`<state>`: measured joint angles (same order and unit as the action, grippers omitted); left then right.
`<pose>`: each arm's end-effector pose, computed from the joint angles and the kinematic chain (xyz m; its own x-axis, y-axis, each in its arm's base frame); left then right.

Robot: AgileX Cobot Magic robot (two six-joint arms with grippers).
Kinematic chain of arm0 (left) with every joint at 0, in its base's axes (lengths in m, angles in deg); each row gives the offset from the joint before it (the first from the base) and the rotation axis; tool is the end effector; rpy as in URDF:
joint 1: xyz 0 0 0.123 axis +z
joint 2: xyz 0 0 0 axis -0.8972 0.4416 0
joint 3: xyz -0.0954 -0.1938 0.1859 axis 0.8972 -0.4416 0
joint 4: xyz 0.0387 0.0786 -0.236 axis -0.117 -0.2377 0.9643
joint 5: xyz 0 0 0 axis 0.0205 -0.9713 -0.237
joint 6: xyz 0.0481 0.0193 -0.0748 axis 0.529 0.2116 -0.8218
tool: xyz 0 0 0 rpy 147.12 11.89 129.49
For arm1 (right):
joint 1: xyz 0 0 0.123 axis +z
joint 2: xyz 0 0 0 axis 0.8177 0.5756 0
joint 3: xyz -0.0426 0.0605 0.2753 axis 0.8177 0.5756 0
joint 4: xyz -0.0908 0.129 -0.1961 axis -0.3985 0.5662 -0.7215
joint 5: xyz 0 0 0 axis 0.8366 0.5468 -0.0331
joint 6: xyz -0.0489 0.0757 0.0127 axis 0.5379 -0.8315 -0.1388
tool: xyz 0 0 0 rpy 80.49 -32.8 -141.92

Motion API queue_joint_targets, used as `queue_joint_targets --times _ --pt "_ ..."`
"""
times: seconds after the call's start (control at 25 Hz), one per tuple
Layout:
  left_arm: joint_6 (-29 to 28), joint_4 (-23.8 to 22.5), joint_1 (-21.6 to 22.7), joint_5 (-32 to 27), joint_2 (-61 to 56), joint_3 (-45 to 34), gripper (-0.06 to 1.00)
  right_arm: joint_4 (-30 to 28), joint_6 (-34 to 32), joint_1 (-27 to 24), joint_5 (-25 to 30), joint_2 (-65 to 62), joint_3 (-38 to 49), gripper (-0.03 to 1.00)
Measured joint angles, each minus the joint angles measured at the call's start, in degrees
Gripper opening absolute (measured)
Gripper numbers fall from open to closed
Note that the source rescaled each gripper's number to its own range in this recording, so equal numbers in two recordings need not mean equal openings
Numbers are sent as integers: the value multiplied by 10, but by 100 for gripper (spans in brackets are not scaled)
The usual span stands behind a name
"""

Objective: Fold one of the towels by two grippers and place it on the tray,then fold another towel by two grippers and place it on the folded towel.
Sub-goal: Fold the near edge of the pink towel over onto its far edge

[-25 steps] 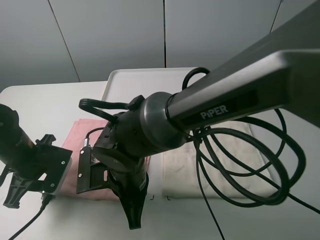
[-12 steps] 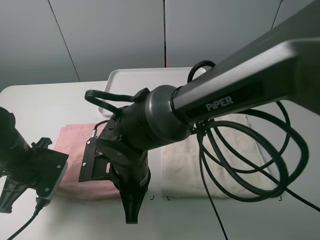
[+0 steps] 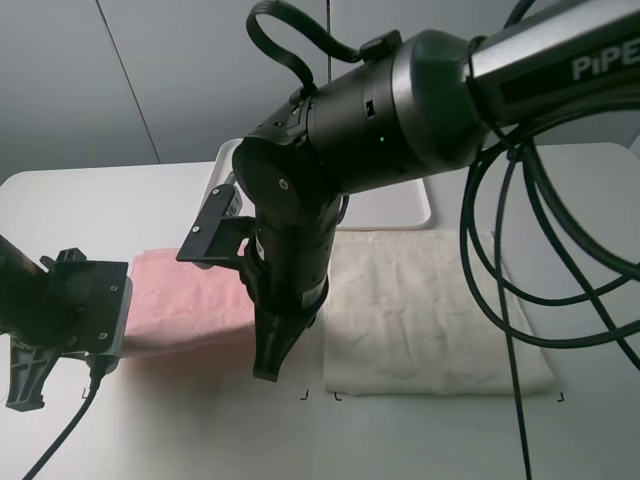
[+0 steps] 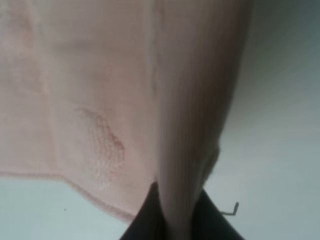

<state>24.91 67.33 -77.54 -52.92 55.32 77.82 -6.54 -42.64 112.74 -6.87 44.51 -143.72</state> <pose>0.2104 -0.0544 0.1324 -0.1724 0.9798 -0.1014 0.9711 0.1863 0.1490 0.2014 0.3126 0.1569 -0.2286 -0.9663 -0.1185 -0.9666 0.2398 -0.0909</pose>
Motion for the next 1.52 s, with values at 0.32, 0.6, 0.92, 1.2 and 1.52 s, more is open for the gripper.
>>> queue_joint_targets --times 0.32,0.6,0.92,1.2,1.52 --pt "-69 94 25 -42 -49 0 2 2 -18 -1 34 -13 0 0" --pt "-180 97 54 10 -64 0 2 -43 -125 -1 -29 -24 0 0" --pt "-265 100 56 114 -64 0 2 -159 -248 -1 -88 -16 0 0" --pt "-269 110 56 200 -49 0 6 -246 -352 -1 -136 19 3 0" --pt "-292 111 56 260 2 0 15 -322 -439 -5 -147 19 3 0"
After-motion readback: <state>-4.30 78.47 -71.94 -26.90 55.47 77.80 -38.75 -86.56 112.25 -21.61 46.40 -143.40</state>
